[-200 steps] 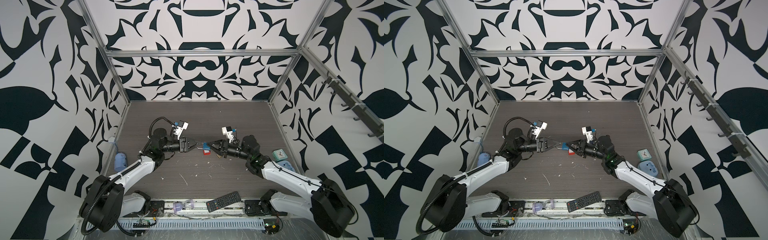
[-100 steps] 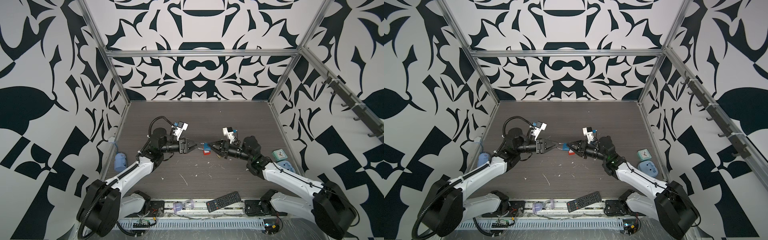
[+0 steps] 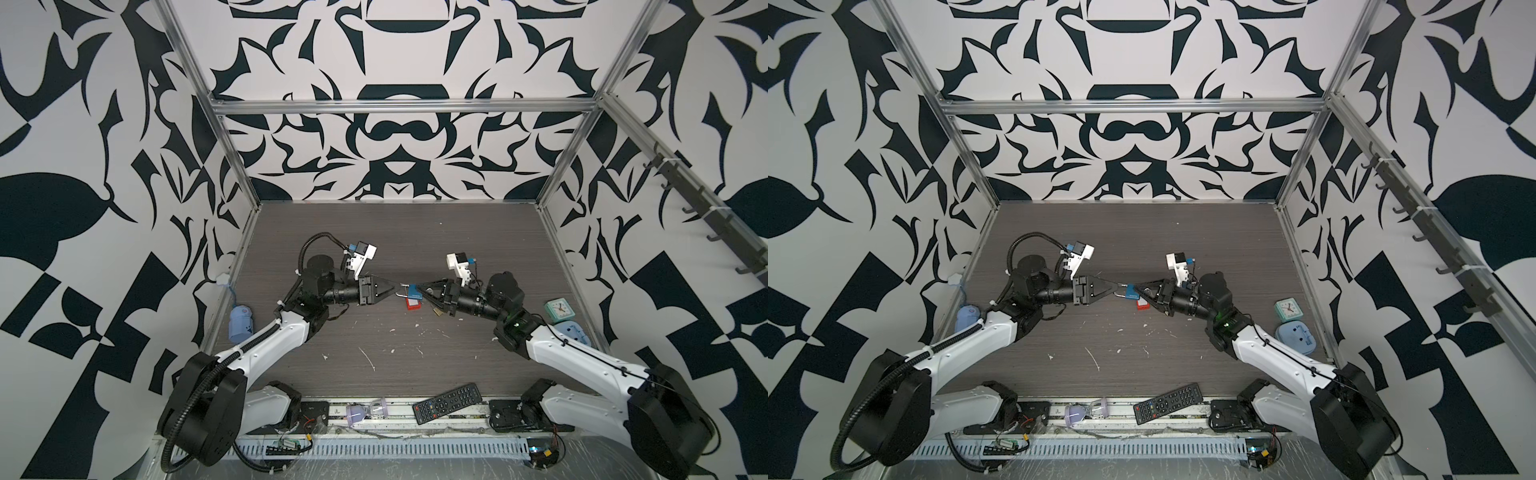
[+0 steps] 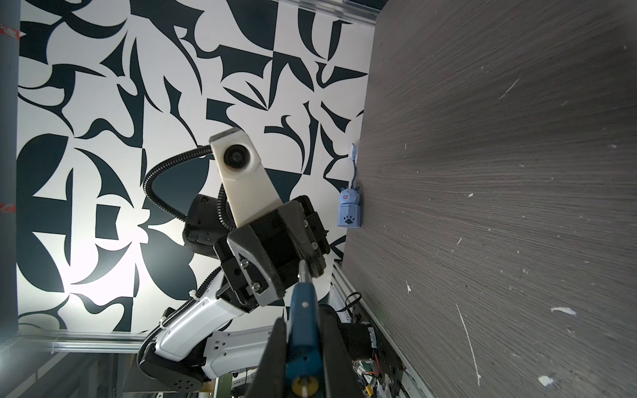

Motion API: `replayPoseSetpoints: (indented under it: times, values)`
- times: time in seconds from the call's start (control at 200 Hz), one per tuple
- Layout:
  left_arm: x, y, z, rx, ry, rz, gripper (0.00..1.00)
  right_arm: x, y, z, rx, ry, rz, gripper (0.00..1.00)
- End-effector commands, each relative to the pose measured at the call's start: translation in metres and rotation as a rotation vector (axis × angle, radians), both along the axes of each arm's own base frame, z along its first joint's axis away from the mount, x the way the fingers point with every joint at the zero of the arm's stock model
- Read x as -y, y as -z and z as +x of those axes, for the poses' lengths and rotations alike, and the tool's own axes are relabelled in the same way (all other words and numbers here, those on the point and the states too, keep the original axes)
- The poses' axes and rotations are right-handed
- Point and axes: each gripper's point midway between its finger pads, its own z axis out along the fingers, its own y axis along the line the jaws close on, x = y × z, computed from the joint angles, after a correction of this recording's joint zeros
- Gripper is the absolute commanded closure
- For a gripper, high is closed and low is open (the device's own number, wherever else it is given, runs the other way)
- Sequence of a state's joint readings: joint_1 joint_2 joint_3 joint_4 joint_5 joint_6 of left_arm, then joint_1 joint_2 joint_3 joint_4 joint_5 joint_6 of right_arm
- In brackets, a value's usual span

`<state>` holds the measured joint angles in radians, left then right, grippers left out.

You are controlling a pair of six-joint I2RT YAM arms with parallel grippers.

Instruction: Lock with the key

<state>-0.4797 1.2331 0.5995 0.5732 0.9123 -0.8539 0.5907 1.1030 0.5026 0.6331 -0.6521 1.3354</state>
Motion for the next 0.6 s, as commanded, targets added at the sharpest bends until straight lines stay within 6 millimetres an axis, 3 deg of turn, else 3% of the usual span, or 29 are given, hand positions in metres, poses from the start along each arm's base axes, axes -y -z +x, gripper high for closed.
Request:
replayPoseSetpoints:
  times: [0.0,0.15,0.28,0.32,0.595]
  values:
    - [0.004,-0.008,0.0,0.025,0.032,-0.026,0.83,-0.002,-0.027,0.0,0.103,-0.019,0.05,1.0]
    - [0.006,-0.01,-0.001,0.012,0.037,-0.04,1.0,-0.002,-0.027,-0.001,0.115,-0.023,0.047,1.0]
    - [0.008,-0.013,-0.004,0.002,0.039,-0.057,1.0,-0.003,-0.022,-0.001,0.153,-0.035,0.001,1.0]
    - [0.012,-0.005,-0.002,-0.032,0.048,-0.054,1.0,-0.003,-0.018,-0.001,0.156,-0.034,-0.015,1.0]
    - [0.018,-0.019,-0.008,-0.029,0.063,-0.097,1.0,-0.004,-0.018,0.0,0.228,-0.036,-0.048,1.0]
